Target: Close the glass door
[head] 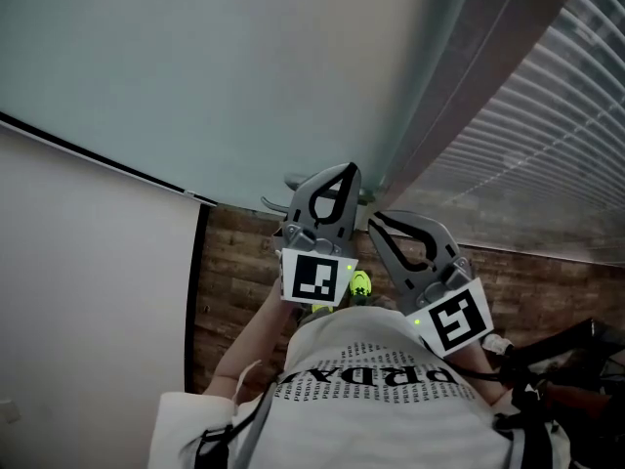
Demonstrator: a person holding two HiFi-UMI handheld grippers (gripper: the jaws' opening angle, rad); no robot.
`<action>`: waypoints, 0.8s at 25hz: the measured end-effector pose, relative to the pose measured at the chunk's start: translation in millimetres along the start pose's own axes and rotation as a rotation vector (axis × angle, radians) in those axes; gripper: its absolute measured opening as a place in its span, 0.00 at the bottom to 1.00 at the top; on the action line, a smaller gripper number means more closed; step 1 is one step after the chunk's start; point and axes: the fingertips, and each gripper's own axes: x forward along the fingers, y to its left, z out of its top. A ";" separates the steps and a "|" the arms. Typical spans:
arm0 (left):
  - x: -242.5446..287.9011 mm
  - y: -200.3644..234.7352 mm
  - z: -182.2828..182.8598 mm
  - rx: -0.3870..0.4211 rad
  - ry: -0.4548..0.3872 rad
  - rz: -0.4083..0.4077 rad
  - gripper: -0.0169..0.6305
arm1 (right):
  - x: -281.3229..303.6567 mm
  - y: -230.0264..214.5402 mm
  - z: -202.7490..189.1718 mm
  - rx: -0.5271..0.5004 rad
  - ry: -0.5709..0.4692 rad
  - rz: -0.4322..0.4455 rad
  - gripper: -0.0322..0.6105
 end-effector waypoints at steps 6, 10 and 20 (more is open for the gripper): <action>19.3 9.7 -2.6 -0.011 0.005 0.009 0.03 | 0.6 -3.6 -5.0 0.016 0.017 -0.002 0.07; 30.6 14.8 -5.0 -0.029 0.018 0.017 0.03 | -0.7 -10.6 -6.2 0.072 0.014 -0.023 0.07; 32.2 15.3 -3.7 -0.047 0.007 0.004 0.03 | 6.0 -13.1 -5.1 0.074 0.008 -0.039 0.05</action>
